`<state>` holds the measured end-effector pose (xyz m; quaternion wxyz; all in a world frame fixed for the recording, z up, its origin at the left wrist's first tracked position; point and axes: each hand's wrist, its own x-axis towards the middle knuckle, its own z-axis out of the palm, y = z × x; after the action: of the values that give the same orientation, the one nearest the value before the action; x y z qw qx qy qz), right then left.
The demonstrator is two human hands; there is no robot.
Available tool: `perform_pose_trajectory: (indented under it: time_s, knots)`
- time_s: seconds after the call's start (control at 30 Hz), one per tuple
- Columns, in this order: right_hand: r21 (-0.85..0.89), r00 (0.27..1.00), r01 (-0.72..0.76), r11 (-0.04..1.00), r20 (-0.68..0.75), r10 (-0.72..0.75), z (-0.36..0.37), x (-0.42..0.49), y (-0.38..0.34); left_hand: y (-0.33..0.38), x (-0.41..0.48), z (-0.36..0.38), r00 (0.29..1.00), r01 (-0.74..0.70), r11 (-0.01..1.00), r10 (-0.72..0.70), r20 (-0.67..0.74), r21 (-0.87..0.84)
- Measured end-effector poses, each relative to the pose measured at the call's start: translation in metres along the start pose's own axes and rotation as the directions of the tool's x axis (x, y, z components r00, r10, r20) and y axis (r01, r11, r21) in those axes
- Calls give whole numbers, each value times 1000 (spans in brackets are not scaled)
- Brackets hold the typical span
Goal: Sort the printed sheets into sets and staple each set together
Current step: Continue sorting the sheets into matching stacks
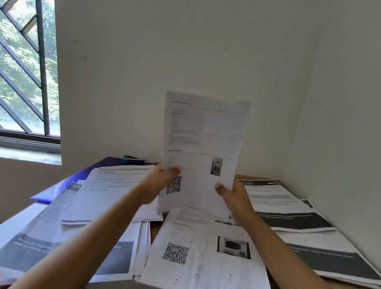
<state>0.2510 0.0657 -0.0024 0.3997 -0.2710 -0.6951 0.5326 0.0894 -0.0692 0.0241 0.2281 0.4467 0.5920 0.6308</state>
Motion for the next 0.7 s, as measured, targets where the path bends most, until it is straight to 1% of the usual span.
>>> perform_pose_trajectory:
  time_s: [0.07, 0.13, 0.23, 0.33, 0.4, 0.5, 0.7]
  knots:
    - [20, 999, 28, 999, 30, -29, -4, 2, -11, 15, 2, -3, 999, 1, 1000, 0, 34, -15]
    - [37, 996, 40, 998, 78, -43, -10, 3, -23, 30, 3, -10, 993, 32, 999, -28, 114, -39]
    - [45, 990, 22, 999, 140, -29, -22, 3, -35, 45, 2, -22, 966, 120, 989, -97, 240, -86]
    - [66, 989, -19, 998, 150, 9, -28, 2, -37, 47, 0, -28, 947, 157, 974, -102, 303, -164]
    - [118, 992, -47, 992, 121, 32, -29, 2, -36, 43, -4, -25, 949, 159, 974, -105, 296, -164]
    - [179, 995, -77, 981, 75, 65, -27, 5, -32, 31, -9, -18, 966, 154, 979, -121, 230, -132]
    - [176, 996, -84, 981, 36, 78, -21, 8, -25, 13, -12, -9, 984, 166, 972, -152, 94, -165]
